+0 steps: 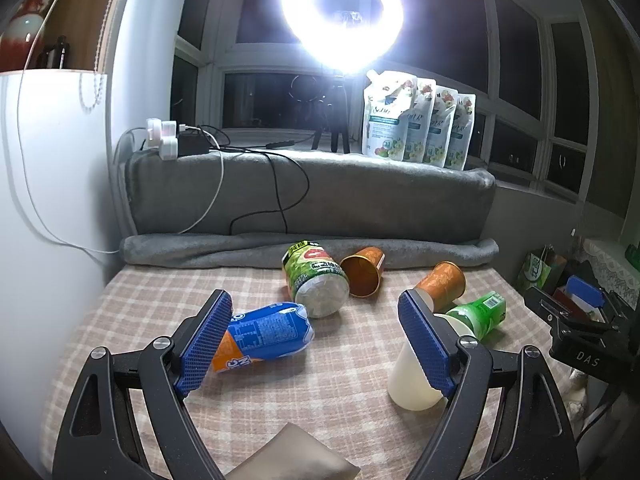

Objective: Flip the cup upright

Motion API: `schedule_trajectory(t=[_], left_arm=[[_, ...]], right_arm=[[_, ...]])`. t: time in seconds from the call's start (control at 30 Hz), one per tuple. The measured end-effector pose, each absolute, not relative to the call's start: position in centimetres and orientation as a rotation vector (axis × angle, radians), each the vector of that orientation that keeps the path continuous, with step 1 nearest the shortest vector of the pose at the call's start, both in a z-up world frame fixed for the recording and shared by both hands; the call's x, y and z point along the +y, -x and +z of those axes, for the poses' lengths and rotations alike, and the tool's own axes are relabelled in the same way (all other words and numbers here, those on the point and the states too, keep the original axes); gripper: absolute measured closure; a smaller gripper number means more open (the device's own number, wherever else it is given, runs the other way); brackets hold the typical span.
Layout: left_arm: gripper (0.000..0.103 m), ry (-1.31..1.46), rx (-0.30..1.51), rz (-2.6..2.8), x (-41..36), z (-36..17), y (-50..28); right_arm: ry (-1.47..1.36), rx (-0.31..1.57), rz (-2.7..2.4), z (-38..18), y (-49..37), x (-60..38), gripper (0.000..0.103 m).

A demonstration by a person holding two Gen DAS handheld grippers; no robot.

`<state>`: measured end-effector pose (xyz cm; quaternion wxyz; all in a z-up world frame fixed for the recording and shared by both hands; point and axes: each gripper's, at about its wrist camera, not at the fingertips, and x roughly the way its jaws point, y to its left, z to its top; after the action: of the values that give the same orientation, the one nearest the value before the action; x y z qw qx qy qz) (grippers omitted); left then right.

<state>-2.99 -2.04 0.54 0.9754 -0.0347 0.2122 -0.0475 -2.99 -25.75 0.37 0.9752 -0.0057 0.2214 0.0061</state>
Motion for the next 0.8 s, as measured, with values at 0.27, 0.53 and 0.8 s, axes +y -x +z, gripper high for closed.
schedule_trajectory(t=[0.27, 0.53, 0.8], left_arm=[[0.018, 0.07, 0.427, -0.095, -2.03, 0.53, 2.96], [0.018, 0.072, 0.433, -0.099, -1.98, 0.54, 2.83], [0.018, 0.068, 0.435, -0.1, -1.94, 0.46, 2.72]], right_arm=[[0.011, 0.447, 0.014, 0.32, 2.99, -25.71, 0.0], [0.011, 0.447, 0.013, 0.24, 2.93, -25.75, 0.0], [0.014, 0.449, 0.015, 0.22, 2.91, -25.71, 0.0]])
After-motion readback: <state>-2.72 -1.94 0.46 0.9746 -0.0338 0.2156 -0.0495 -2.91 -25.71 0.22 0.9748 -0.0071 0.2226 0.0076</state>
